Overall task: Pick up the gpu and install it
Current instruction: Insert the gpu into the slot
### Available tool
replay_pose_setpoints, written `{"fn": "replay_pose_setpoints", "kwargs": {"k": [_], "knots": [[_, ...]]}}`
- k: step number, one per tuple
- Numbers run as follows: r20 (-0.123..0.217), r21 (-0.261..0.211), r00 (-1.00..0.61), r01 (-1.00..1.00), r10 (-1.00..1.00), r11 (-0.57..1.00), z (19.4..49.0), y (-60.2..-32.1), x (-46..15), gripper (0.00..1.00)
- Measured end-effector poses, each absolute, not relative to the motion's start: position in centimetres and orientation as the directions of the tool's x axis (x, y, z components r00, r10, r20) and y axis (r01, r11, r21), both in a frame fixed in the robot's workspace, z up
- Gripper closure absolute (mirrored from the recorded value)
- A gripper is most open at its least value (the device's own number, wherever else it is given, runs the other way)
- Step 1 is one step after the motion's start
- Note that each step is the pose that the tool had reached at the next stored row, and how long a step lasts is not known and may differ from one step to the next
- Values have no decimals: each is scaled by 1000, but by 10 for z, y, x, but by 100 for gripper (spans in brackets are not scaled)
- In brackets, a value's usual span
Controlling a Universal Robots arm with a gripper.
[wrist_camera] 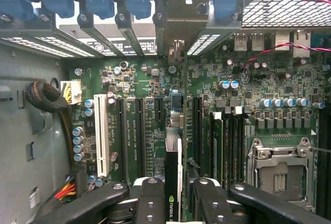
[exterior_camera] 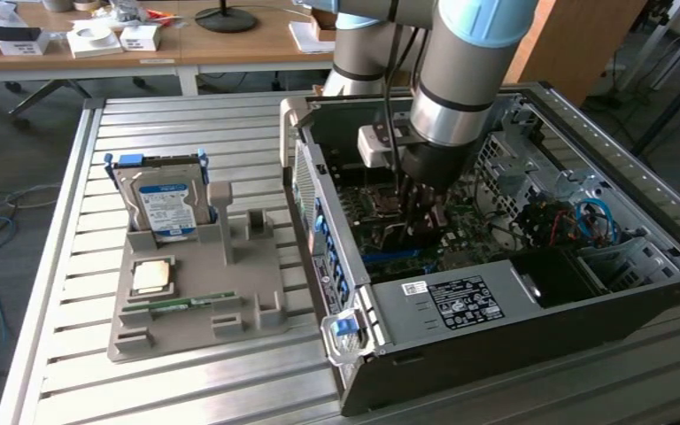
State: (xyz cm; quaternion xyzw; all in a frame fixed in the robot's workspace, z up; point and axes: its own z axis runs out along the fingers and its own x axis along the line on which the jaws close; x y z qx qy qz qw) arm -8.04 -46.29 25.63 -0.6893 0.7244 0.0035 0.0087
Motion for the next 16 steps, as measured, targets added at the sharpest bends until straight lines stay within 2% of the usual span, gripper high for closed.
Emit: {"fn": "replay_pose_setpoints", "kwargs": {"k": [16], "knots": [[-18,-7,-50,-999,-999,50,254,-462,-80,74]]}}
